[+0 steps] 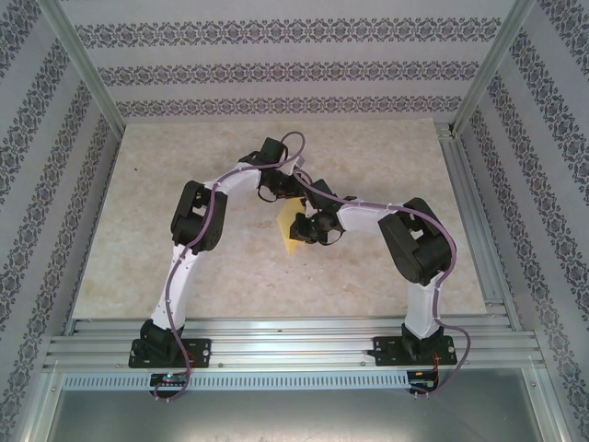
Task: Fold a paper plane with a square sheet of paper (fold left side to right side)
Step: Fourth fold the wing at the center of the table, then turn over the paper at the center of the table.
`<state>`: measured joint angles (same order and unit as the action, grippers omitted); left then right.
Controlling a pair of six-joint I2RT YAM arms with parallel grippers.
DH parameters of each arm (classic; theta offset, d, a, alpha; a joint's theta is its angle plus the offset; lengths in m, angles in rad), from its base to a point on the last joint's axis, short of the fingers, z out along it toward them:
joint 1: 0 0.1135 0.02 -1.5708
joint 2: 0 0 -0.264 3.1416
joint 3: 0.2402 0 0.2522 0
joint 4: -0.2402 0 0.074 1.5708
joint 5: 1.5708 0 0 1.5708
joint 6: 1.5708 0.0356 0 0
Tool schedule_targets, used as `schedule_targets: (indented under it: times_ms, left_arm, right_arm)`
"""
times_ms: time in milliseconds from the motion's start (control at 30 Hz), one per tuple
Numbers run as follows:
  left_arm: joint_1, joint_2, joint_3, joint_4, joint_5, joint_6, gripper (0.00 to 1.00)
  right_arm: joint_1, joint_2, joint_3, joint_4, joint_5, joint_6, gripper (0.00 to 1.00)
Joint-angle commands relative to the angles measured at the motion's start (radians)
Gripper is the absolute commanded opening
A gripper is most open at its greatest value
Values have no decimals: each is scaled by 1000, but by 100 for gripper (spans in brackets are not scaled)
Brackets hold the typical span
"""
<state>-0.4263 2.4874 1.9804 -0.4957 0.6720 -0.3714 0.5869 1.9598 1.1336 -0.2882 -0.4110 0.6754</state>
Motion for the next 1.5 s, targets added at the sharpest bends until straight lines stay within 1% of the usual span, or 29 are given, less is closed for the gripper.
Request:
schedule_targets:
  times_ms: [0, 167, 200, 300, 433, 567, 667, 800, 833, 900, 1000, 1067, 1133, 1233, 1300, 1333, 1367, 1400, 1467]
  left_arm:
    - [60, 42, 64, 10, -83, 37, 19]
    - [82, -53, 82, -29, -86, 57, 24]
    - [88, -78, 77, -38, -90, 64, 25]
    - [106, -176, 36, -64, -112, 90, 30]
    - [135, -358, -131, -23, -134, 101, 33]
    - [161, -571, -369, 38, -178, 99, 35]
    - [165, -729, -556, 68, -199, 88, 36]
    - [154, -918, -803, 134, -188, 31, 36]
    - [139, -976, -873, 146, -199, 15, 36]
    - [99, -1062, -976, 146, -229, -4, 36]
    - [1, -1176, -1117, 156, -308, -64, 37]
    - [-70, -1218, -1170, 159, -363, -114, 37]
    - [-145, -1234, -1191, 164, -421, -159, 37]
    - [-242, -1202, -1160, 157, -532, -191, 43]
    - [-288, -1137, -1093, 123, -595, -184, 43]
    - [-314, -1092, -1049, 100, -632, -175, 43]
    - [-340, -1044, -1002, 70, -676, -173, 43]
    - [-360, -1000, -966, 59, -695, -168, 43]
    - [-393, -902, -877, 24, -748, -163, 44]
  right_arm:
    - [31, 72, -41, -131, 35, -31, 14]
    - [25, 24, -14, -125, 44, -45, 15]
    - [23, 12, -4, -128, 47, -51, 16]
    - [19, -30, 27, -141, 56, -71, 18]
    - [8, -98, 58, -135, 47, -87, 21]
    - [-10, -180, 86, -165, 46, -105, 24]
    - [-44, -259, 75, -210, 78, -125, 27]
    - [-100, -361, 42, -277, 143, -175, 32]
    - [-122, -400, 26, -294, 171, -196, 35]
    - [-155, -456, -7, -302, 205, -216, 36]
    - [-196, -562, -57, -311, 270, -247, 38]
    - [-219, -632, -88, -313, 316, -266, 41]
    - [-243, -701, -119, -305, 354, -289, 48]
    - [-287, -804, -163, -291, 408, -320, 57]
    - [-319, -864, -195, -273, 437, -333, 67]
    - [-337, -895, -214, -256, 441, -340, 77]
    - [-355, -927, -233, -245, 452, -341, 96]
    - [-375, -951, -249, -230, 441, -346, 98]
    - [-421, -999, -287, -201, 407, -349, 98]
